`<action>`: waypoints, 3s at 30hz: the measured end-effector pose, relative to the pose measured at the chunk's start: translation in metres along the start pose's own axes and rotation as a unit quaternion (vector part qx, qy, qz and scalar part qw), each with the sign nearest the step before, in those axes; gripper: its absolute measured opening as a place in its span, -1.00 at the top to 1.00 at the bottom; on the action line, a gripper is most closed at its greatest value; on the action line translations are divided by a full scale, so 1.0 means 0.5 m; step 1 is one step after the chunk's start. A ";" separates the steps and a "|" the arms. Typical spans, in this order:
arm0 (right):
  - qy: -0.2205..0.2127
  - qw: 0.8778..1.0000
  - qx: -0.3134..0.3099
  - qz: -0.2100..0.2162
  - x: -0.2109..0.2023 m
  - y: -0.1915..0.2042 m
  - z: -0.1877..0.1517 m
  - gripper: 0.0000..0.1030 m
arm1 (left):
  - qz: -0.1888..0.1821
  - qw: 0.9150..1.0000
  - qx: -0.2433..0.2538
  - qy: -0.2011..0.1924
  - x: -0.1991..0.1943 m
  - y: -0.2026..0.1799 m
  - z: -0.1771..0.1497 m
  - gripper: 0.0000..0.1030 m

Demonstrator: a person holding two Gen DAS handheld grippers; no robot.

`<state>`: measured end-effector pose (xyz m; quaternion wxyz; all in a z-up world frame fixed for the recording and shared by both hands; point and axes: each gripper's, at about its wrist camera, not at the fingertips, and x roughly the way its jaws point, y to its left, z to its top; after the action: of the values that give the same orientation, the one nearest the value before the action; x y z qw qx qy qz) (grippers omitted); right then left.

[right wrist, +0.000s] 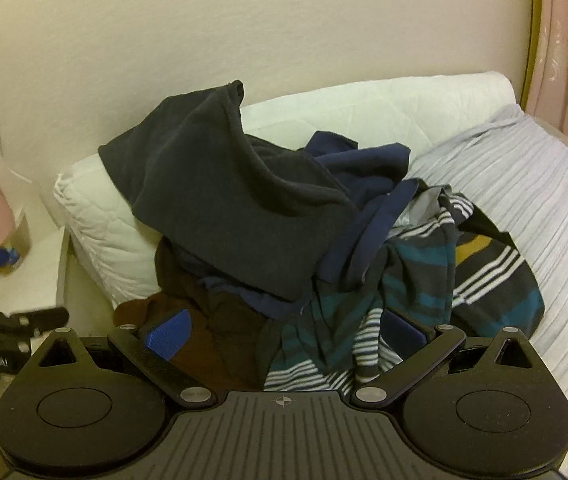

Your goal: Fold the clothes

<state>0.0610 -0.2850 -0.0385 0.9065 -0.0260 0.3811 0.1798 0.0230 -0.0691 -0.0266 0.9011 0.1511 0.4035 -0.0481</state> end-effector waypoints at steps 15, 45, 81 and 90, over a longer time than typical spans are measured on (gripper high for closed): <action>-0.024 0.985 -0.173 -0.007 0.255 0.047 0.192 -0.98 | -0.069 0.969 0.224 -0.084 0.249 0.123 0.280 -0.98; -0.051 0.993 -0.106 0.024 0.223 0.060 0.181 0.91 | -0.192 0.902 0.360 -0.140 0.381 0.192 0.429 0.96; 0.074 0.737 0.401 -0.540 -0.854 -0.310 -0.988 -0.39 | -0.526 0.641 0.542 -0.140 -0.340 -0.844 -0.145 0.53; 0.162 0.812 0.295 -0.476 -0.750 -0.259 -1.011 -0.39 | -0.516 0.593 0.610 -0.101 -0.218 -0.934 -0.287 0.20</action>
<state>-0.4806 -0.6140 -0.1452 0.7682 0.0358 0.4968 -0.4024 -0.2500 -0.4720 -0.1450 0.4581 0.4262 0.1973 -0.7547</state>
